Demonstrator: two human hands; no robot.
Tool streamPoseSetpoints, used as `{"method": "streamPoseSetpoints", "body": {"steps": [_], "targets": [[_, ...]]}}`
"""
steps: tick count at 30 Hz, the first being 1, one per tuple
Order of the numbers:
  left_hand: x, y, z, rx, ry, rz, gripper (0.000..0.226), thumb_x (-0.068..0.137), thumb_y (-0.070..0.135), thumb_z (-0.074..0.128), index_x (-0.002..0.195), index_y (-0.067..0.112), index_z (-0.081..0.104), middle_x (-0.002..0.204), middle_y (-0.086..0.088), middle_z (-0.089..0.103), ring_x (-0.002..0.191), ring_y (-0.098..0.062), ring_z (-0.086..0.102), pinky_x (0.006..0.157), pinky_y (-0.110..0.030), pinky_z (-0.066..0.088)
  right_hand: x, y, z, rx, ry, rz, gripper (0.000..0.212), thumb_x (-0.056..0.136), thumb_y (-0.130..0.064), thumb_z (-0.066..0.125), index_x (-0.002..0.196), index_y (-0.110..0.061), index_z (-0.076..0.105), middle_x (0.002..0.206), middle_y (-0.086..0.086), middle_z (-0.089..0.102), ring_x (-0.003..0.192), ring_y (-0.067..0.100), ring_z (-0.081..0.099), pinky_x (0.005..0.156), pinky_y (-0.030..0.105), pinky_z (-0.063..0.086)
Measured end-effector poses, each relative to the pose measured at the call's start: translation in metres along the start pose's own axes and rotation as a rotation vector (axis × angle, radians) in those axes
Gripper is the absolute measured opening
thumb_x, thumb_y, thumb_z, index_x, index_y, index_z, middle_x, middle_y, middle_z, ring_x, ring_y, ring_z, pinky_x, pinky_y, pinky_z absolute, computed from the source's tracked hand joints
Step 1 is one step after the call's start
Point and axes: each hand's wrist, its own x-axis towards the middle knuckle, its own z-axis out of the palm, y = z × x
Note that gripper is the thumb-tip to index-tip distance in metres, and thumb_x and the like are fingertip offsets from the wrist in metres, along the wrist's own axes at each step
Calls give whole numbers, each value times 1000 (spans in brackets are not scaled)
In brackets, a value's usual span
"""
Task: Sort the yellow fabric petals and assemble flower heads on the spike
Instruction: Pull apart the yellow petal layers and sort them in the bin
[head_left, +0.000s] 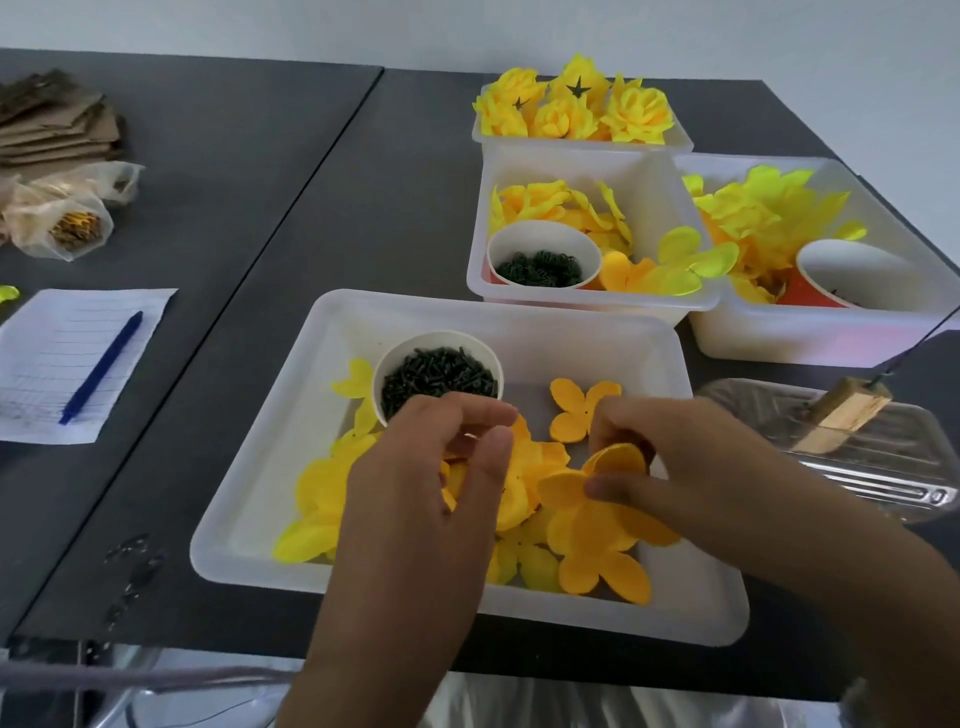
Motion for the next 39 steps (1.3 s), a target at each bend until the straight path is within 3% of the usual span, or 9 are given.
{"method": "streamPoseSetpoints", "body": {"steps": [4, 7, 11, 16, 21, 25, 30, 34, 39], "targets": [[-2, 3, 15, -8, -175, 1, 33, 91, 63, 41, 113, 44, 56, 104, 25, 59, 99, 9, 55, 72, -16, 49, -2, -2, -6, 227, 162, -25, 21, 72, -57, 56, 78, -37, 54, 85, -27, 58, 81, -8, 54, 59, 7, 43], [-1, 5, 21, -58, -211, -19, 29, 89, 58, 44, 116, 49, 51, 106, 26, 60, 98, 9, 57, 73, -18, 52, -3, -1, -4, 351, 248, -41, 28, 70, -60, 53, 79, -35, 57, 82, -18, 60, 76, 2, 57, 60, 11, 45], [3, 8, 20, -211, -185, -41, 13, 93, 47, 52, 104, 47, 59, 98, 24, 66, 90, 3, 64, 68, -12, 49, -6, 3, -2, 518, 211, -58, 20, 78, -47, 54, 89, -34, 63, 81, -13, 64, 76, 8, 61, 62, 18, 49], [5, 12, 19, -268, -162, -16, 24, 92, 50, 44, 111, 45, 57, 99, 19, 67, 91, -4, 65, 64, -17, 52, -5, 4, 2, 684, 252, -44, 25, 73, -47, 56, 85, -26, 64, 80, -6, 67, 76, 10, 64, 64, 13, 51], [4, 17, 19, -352, -215, -20, 33, 90, 59, 46, 119, 46, 55, 110, 16, 65, 101, -6, 65, 73, -20, 54, -7, -1, 5, 777, 243, -33, 34, 67, -51, 59, 78, -20, 64, 70, -6, 68, 65, 6, 65, 58, 12, 50], [2, 19, 19, -332, -142, -45, 28, 84, 39, 71, 109, 46, 59, 101, 15, 68, 93, -11, 68, 69, -34, 60, -6, -4, 11, 792, 275, -10, 44, 63, -55, 63, 74, -13, 61, 60, -3, 66, 54, 6, 62, 53, 14, 49], [6, 16, 12, -452, -28, -75, 14, 83, 26, 71, 97, 28, 68, 86, 10, 72, 81, -7, 70, 61, -16, 54, -10, -8, 10, 883, 208, -82, 29, 77, -40, 66, 76, -12, 59, 61, 1, 64, 57, 8, 62, 57, 17, 50], [8, 7, -6, -672, 74, -173, 25, 77, 34, 73, 100, 24, 71, 96, -4, 75, 87, -19, 72, 68, -25, 57, -10, -7, 6, 927, 205, -100, 14, 80, -24, 57, 80, -11, 61, 68, 4, 68, 62, 10, 65, 60, 19, 52], [9, 0, -23, -762, 189, -217, 23, 70, 42, 64, 90, 33, 73, 92, 3, 75, 84, -10, 71, 65, -19, 55, -6, -5, 13, 808, 296, -7, 10, 85, -15, 59, 77, -12, 64, 64, 4, 70, 57, 8, 65, 56, 16, 50]]}}
